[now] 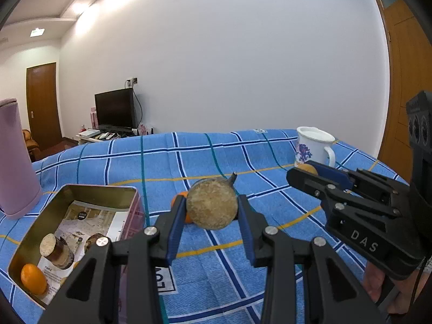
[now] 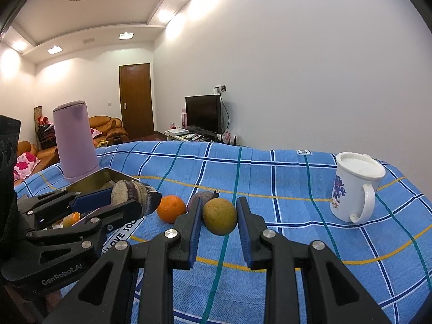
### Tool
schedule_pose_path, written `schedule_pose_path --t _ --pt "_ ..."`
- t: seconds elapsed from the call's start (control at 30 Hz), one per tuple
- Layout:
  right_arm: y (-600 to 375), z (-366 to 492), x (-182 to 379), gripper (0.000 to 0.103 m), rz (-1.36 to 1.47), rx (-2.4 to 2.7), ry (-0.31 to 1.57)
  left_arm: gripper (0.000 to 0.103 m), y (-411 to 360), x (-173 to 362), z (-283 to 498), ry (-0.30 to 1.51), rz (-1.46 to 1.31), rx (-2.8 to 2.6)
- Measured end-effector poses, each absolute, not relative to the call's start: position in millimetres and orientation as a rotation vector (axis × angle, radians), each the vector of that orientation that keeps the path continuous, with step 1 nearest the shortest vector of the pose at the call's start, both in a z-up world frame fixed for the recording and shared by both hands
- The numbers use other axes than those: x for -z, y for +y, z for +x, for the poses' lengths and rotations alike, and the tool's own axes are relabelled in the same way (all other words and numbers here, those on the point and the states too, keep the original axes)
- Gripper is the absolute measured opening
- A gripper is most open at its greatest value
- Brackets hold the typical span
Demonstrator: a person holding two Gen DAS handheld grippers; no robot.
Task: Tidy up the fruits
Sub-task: 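Lift the yellow-green fruit with the right tool while the left tool lifts the beige cake, then carry the yellow-green fruit over the tin with the right tool while the left tool carries the cake there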
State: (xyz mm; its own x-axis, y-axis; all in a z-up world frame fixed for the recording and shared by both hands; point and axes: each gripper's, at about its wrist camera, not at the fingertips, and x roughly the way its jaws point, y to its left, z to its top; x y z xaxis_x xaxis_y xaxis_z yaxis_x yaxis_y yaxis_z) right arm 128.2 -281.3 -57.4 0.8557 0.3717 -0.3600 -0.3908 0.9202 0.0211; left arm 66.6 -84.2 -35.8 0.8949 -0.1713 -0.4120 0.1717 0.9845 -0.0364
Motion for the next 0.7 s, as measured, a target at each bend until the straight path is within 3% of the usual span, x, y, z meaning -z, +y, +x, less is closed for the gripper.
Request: schedule_pose_path --t 0.7 --pt "-275.1 123.3 56.0 0.027 -0.070 -0.421 0.346 0.040 -80.4 33.5 62.4 0.408 -0.012 0.168"
